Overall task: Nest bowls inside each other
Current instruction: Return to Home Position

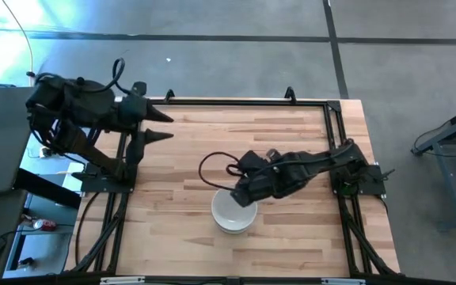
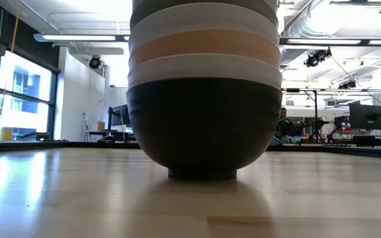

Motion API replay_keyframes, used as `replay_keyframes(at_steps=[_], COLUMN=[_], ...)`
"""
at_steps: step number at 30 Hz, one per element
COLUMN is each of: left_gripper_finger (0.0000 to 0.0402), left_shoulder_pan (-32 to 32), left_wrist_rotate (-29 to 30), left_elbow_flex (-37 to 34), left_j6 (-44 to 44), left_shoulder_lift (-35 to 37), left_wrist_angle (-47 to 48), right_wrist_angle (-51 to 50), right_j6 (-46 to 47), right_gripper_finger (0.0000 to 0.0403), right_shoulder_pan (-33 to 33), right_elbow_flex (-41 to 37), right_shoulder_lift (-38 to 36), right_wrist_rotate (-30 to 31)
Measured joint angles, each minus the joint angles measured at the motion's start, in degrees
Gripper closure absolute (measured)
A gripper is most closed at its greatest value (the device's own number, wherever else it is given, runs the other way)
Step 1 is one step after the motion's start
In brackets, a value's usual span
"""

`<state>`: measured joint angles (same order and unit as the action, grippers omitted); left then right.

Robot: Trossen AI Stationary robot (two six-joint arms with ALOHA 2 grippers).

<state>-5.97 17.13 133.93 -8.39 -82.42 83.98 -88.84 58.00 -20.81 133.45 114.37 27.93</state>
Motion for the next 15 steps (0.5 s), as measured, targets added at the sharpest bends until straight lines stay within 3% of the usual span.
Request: replay_keyframes(at_steps=[6,15], left_gripper_finger=[0.0225,0.0225], left_shoulder_pan=[-5.67,-11.45], left_wrist_rotate=[2.19,8.95], left_elbow_flex=[-0.01,-0.02], left_j6=[1.32,4.87], left_shoulder_lift=[-1.26,-5.36], left_wrist_angle=[-7.16,-12.17], right_wrist_angle=[0.02,2.34], right_j6=[-12.40,-28.92], right_gripper_finger=[0.0249,0.0249], right_shoulder_pan=[-2.35,-5.08], right_elbow_flex=[0.00,0.00], right_shoulder_lift=[-3.39,-8.49], right_wrist_rotate=[9.15,12.64])
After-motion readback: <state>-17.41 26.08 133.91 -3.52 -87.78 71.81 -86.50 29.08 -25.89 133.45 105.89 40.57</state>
